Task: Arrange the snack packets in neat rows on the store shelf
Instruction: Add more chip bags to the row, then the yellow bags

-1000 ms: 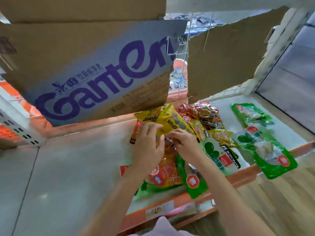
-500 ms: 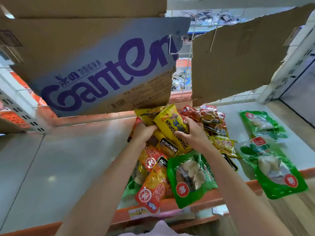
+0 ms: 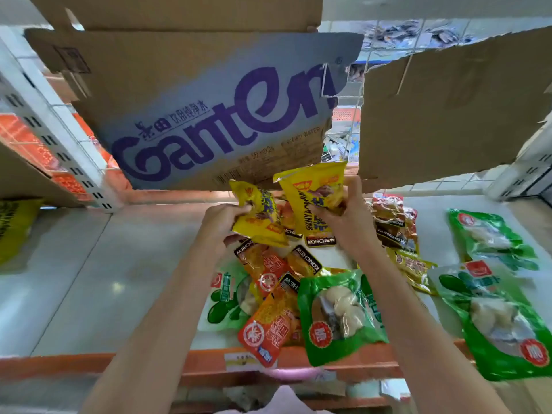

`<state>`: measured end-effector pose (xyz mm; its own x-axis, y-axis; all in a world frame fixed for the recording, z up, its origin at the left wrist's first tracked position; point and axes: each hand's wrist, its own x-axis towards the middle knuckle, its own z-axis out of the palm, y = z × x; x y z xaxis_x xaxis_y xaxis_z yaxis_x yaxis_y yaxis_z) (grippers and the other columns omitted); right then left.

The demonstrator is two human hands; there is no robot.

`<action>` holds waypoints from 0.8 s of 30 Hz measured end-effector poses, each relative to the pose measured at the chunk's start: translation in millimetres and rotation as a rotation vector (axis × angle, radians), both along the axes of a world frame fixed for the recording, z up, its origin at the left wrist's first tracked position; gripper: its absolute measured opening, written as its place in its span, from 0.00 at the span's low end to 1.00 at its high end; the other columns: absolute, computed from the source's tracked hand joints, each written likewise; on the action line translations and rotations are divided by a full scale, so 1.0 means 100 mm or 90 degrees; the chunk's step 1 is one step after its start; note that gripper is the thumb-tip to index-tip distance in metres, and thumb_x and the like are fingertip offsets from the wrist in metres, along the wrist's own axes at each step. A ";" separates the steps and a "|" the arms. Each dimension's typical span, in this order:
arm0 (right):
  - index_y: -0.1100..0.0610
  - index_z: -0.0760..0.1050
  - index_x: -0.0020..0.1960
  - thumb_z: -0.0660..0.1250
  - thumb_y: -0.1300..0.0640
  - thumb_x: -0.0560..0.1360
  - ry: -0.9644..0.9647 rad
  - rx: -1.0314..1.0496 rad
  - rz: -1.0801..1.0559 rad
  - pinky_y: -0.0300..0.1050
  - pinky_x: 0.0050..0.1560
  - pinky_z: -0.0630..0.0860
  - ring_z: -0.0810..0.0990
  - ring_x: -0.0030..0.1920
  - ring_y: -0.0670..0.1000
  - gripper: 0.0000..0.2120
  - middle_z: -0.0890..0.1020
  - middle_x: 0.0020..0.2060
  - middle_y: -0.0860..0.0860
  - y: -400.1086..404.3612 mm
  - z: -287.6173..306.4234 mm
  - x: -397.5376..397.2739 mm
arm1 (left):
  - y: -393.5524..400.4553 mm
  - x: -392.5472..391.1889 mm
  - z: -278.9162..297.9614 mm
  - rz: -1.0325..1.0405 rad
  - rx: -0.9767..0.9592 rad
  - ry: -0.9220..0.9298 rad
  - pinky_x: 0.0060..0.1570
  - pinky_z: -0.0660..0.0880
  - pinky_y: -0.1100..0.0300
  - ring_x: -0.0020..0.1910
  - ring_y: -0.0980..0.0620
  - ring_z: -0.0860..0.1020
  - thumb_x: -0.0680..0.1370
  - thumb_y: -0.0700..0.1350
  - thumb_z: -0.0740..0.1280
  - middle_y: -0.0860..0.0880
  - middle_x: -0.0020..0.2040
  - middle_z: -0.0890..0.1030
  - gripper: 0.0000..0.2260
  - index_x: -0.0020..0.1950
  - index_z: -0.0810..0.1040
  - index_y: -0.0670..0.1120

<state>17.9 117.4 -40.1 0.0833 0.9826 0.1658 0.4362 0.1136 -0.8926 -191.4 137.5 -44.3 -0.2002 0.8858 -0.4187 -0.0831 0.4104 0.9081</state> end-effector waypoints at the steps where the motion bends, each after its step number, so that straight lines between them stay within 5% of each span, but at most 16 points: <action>1: 0.57 0.62 0.59 0.73 0.55 0.71 -0.001 0.014 0.010 0.44 0.45 0.76 0.80 0.44 0.51 0.24 0.81 0.44 0.48 -0.01 0.03 -0.05 | -0.07 -0.04 0.01 0.007 0.002 -0.026 0.30 0.73 0.62 0.32 0.51 0.76 0.75 0.39 0.67 0.45 0.37 0.78 0.05 0.41 0.74 0.45; 5: 0.56 0.62 0.53 0.71 0.52 0.71 -0.051 0.055 0.054 0.41 0.33 0.70 0.76 0.36 0.50 0.20 0.78 0.36 0.49 -0.08 0.15 -0.36 | -0.43 -0.22 0.03 0.052 0.037 -0.217 0.24 0.75 0.63 0.28 0.51 0.80 0.76 0.37 0.63 0.46 0.32 0.81 0.11 0.36 0.67 0.46; 8: 0.58 0.63 0.57 0.68 0.50 0.73 -0.061 0.039 0.103 0.41 0.35 0.63 0.74 0.38 0.51 0.20 0.72 0.35 0.42 -0.14 0.16 -0.59 | -0.73 -0.38 0.01 0.050 0.095 -0.295 0.29 0.78 0.60 0.30 0.51 0.81 0.72 0.36 0.63 0.47 0.32 0.81 0.10 0.36 0.64 0.46; 14: 0.55 0.61 0.53 0.64 0.47 0.76 -0.049 -0.047 0.287 0.42 0.34 0.59 0.72 0.39 0.50 0.16 0.74 0.37 0.45 -0.42 0.07 -1.06 | -1.43 -0.77 -0.07 0.171 0.109 -0.292 0.29 0.78 0.60 0.30 0.49 0.81 0.61 0.36 0.65 0.45 0.35 0.82 0.16 0.47 0.70 0.43; 18: 0.53 0.59 0.53 0.64 0.48 0.76 -0.039 -0.106 0.378 0.41 0.32 0.62 0.74 0.39 0.50 0.16 0.76 0.39 0.47 -0.71 -0.04 -1.33 | -1.88 -0.95 -0.10 0.156 0.068 -0.209 0.35 0.79 0.51 0.40 0.43 0.83 0.49 0.48 0.83 0.41 0.48 0.84 0.42 0.60 0.71 0.42; 22: 0.53 0.62 0.53 0.66 0.51 0.75 0.000 -0.150 0.435 0.39 0.41 0.69 0.77 0.44 0.47 0.14 0.76 0.42 0.42 -1.01 -0.18 -1.59 | -2.26 -1.11 -0.17 0.197 0.024 -0.061 0.46 0.79 0.42 0.46 0.41 0.82 0.59 0.47 0.81 0.41 0.51 0.83 0.36 0.63 0.71 0.42; 24: 0.53 0.62 0.53 0.66 0.53 0.75 0.011 -0.165 0.451 0.30 0.38 0.69 0.76 0.41 0.39 0.14 0.76 0.42 0.40 -1.14 -0.22 -1.74 | -2.45 -1.24 -0.21 0.212 0.029 -0.045 0.48 0.77 0.38 0.47 0.39 0.82 0.61 0.43 0.79 0.42 0.51 0.83 0.32 0.62 0.72 0.43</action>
